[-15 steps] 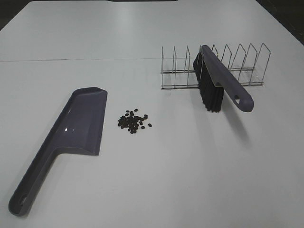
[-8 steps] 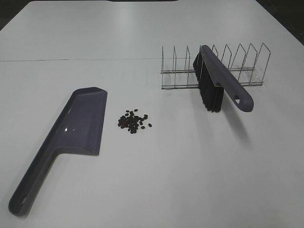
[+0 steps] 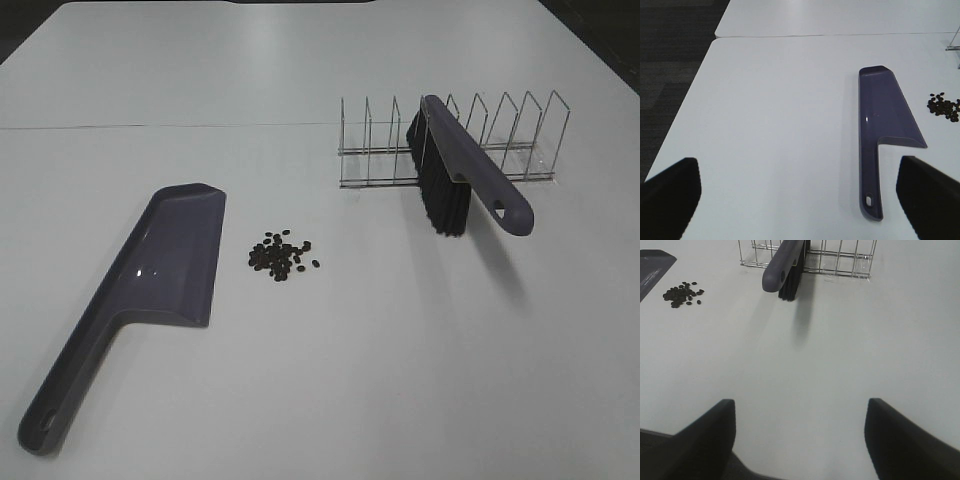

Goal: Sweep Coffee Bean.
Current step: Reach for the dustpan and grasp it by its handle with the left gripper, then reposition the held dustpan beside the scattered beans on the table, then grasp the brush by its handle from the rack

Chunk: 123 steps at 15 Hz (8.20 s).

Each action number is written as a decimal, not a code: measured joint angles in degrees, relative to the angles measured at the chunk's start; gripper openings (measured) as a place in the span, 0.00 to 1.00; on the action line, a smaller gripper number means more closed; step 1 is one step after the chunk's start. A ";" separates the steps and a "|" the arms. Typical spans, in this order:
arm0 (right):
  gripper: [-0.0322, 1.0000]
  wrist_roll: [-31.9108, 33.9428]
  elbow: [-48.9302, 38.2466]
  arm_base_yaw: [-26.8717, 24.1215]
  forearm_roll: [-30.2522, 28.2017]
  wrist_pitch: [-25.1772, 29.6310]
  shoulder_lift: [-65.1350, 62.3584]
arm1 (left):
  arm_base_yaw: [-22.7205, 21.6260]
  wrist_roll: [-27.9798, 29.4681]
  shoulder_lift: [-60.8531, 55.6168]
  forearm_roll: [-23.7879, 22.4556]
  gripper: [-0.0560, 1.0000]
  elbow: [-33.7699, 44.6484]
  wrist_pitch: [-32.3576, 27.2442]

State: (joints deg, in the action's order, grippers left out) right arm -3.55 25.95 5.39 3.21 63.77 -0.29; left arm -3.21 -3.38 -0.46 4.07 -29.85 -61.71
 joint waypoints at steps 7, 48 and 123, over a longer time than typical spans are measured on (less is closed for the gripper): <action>0.64 0.00 0.00 0.00 0.00 0.00 0.00 | 0.00 0.00 0.00 0.00 0.99 0.00 0.00; 0.64 0.00 0.00 0.00 0.00 0.00 0.00 | 20.17 16.10 102.27 -4.07 0.84 -21.72 21.49; 0.95 7.22 90.41 0.00 8.25 6.02 134.01 | 22.63 11.97 111.96 -0.17 0.38 -24.98 24.35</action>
State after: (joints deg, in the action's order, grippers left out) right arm 3.67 116.37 5.39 11.46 69.79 133.73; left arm 19.42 8.59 111.50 3.90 -54.83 -37.36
